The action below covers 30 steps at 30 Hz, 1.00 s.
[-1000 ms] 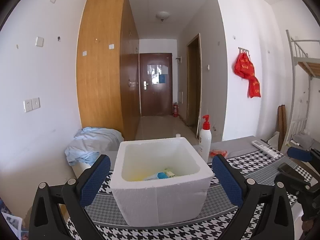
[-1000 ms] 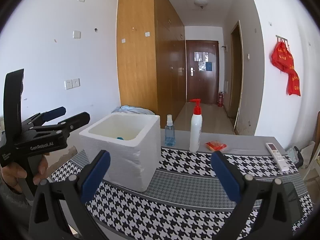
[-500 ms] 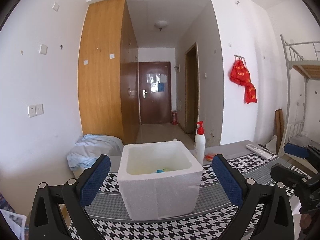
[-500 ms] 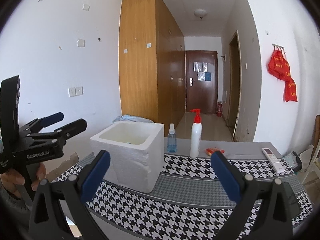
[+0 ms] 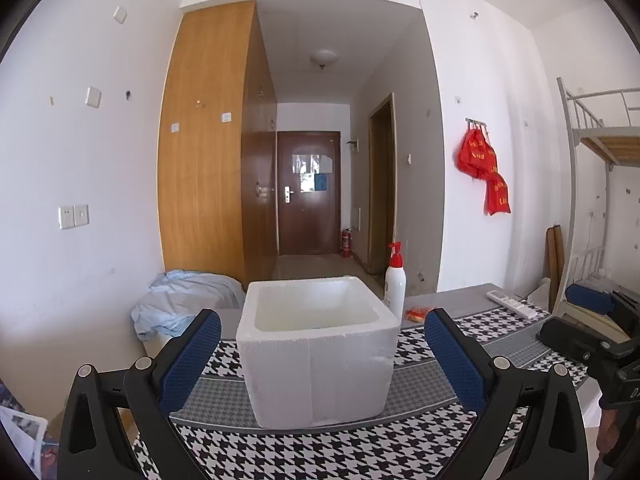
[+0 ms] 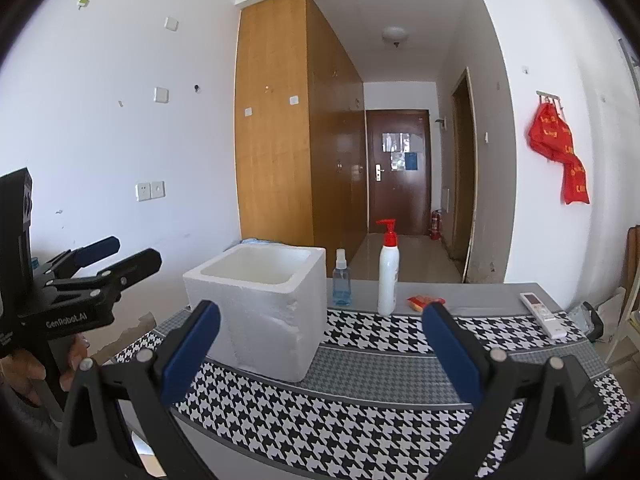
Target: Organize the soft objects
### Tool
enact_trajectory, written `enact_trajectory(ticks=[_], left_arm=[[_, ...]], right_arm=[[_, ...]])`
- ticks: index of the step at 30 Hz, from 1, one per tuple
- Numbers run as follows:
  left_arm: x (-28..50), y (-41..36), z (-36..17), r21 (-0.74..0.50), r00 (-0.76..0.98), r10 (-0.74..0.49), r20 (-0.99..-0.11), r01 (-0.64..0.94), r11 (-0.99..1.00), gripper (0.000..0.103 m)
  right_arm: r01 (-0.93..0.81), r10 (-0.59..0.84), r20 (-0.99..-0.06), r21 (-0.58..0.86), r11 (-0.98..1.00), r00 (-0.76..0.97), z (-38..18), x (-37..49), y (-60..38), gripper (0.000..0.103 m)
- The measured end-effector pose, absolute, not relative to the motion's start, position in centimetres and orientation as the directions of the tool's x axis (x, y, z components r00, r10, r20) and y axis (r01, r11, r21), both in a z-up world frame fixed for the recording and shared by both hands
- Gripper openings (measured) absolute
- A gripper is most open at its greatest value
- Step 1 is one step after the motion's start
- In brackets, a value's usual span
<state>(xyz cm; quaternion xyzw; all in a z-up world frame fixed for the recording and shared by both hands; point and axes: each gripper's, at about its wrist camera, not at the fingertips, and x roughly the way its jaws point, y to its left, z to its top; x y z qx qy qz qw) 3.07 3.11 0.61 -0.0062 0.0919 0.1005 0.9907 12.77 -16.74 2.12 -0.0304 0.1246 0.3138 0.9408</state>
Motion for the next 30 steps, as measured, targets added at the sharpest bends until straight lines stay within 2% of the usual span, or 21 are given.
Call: enact_trajectory(ticks=[30], left_arm=[[1.4, 3.0, -2.9, -0.023, 0.959, 0.196, -0.206, -0.205, 0.978, 0.102]], right_arm=[[-0.568, 0.558, -0.247, 0.035, 0.822, 0.792, -0.5, 12.3, -17.8, 0.102]])
